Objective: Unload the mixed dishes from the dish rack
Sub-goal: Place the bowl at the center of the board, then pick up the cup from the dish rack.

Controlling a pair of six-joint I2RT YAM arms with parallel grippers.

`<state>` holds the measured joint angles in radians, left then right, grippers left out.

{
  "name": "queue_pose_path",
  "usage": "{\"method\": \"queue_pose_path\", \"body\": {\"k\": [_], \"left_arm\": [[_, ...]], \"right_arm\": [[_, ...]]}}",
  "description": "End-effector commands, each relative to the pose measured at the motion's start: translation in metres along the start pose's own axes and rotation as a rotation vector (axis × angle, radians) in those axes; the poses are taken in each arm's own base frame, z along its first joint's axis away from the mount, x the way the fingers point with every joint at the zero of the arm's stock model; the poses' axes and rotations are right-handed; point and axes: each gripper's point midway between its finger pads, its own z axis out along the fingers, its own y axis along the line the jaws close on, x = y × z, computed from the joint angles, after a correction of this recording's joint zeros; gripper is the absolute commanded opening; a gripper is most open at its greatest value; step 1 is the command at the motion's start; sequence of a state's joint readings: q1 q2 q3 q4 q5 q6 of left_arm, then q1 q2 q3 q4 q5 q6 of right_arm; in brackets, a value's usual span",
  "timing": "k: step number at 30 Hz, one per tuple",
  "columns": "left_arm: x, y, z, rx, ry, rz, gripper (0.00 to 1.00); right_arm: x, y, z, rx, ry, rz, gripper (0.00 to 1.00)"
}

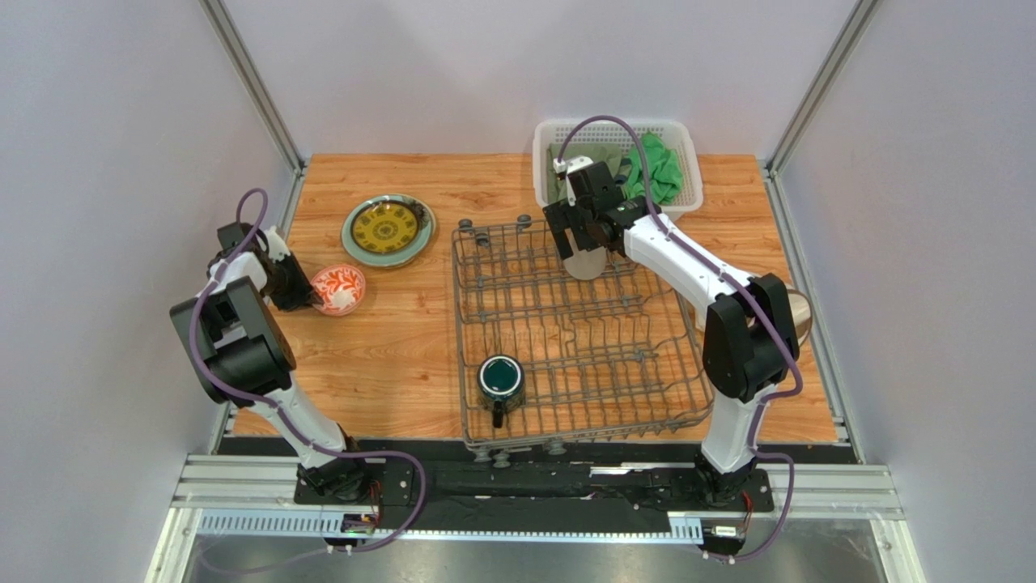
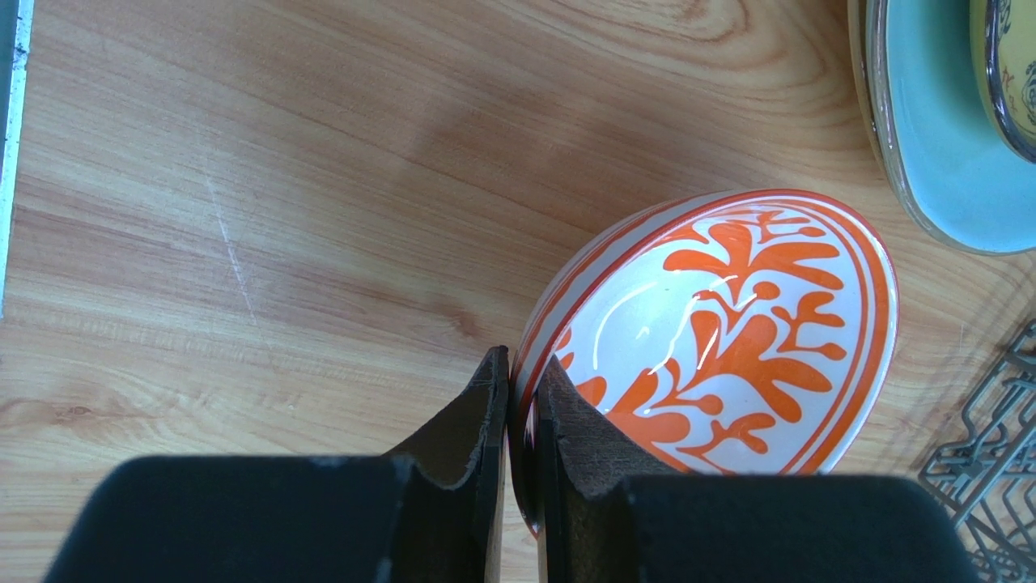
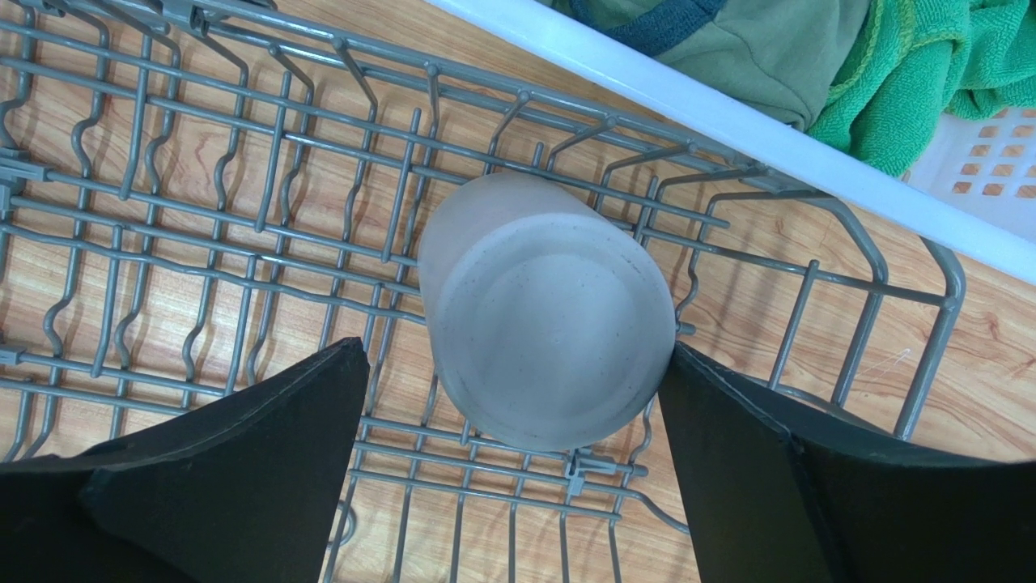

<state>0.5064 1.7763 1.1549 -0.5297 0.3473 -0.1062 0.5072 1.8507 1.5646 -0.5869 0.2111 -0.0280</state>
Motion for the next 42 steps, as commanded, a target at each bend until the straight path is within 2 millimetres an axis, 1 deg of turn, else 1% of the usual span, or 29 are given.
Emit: {"method": "queue_pose_path", "body": {"k": [1, 3, 5, 8, 9, 10, 12, 13, 17, 24, 25, 29, 31, 33, 34, 36, 40, 42], "left_arm": [[-0.026, -0.007, -0.009, 0.040, -0.071, 0.003, 0.03], [-0.026, -0.008, -0.009, 0.043, -0.069, 0.010, 0.03], [-0.026, -0.008, -0.010, 0.044, -0.068, 0.013, 0.06], [-0.024, -0.008, -0.010, 0.043, -0.065, 0.018, 0.13], [-0.024, -0.009, -0.011, 0.047, -0.063, 0.020, 0.17], [-0.023, -0.008, -0.011, 0.046, -0.062, 0.019, 0.24], [-0.022, -0.010, -0.012, 0.050, -0.062, 0.020, 0.32], [-0.022, -0.011, -0.013, 0.055, -0.064, 0.021, 0.39], [-0.023, -0.013, -0.019, 0.054, -0.074, 0.031, 0.52], [-0.022, -0.017, -0.031, 0.055, -0.088, 0.052, 0.60], [-0.024, -0.018, -0.036, 0.055, -0.102, 0.058, 0.62], [-0.021, -0.022, -0.045, 0.058, -0.109, 0.065, 0.66], [-0.023, -0.024, -0.053, 0.058, -0.127, 0.080, 0.68], [-0.023, -0.026, -0.059, 0.058, -0.135, 0.089, 0.68], [-0.025, -0.029, -0.066, 0.059, -0.154, 0.098, 0.69], [-0.022, -0.033, -0.072, 0.069, -0.159, 0.110, 0.69], [-0.023, -0.041, -0.092, 0.077, -0.207, 0.155, 0.69], [-0.020, -0.043, -0.096, 0.081, -0.212, 0.173, 0.69]], "right_arm": [[-0.020, -0.004, -0.001, 0.012, -0.049, 0.003, 0.91], [-0.020, -0.003, -0.001, 0.010, -0.048, 0.002, 0.90], [-0.021, -0.003, -0.001, 0.008, -0.049, 0.002, 0.89], [-0.021, -0.003, -0.001, 0.003, -0.049, 0.002, 0.85], [-0.021, -0.003, -0.002, 0.003, -0.051, 0.002, 0.83], [-0.021, -0.002, -0.002, 0.000, -0.049, 0.002, 0.82], [-0.021, -0.002, -0.003, -0.004, -0.051, 0.003, 0.79], [-0.021, -0.001, -0.004, -0.007, -0.051, 0.005, 0.77], [-0.022, 0.000, -0.006, -0.013, -0.051, 0.008, 0.72], [-0.025, -0.002, -0.011, -0.014, -0.062, 0.016, 0.66], [-0.025, -0.002, -0.012, -0.016, -0.065, 0.018, 0.65], [-0.027, -0.003, -0.014, -0.015, -0.071, 0.020, 0.61], [-0.027, -0.002, -0.016, -0.018, -0.073, 0.019, 0.58], [-0.028, -0.003, -0.017, -0.016, -0.074, 0.021, 0.54], [-0.029, -0.003, -0.017, -0.018, -0.077, 0.021, 0.53], [-0.029, -0.004, -0.019, -0.019, -0.079, 0.024, 0.50], [-0.033, -0.004, -0.025, -0.025, -0.092, 0.026, 0.47], [-0.033, -0.004, -0.026, -0.026, -0.092, 0.029, 0.45]]}}
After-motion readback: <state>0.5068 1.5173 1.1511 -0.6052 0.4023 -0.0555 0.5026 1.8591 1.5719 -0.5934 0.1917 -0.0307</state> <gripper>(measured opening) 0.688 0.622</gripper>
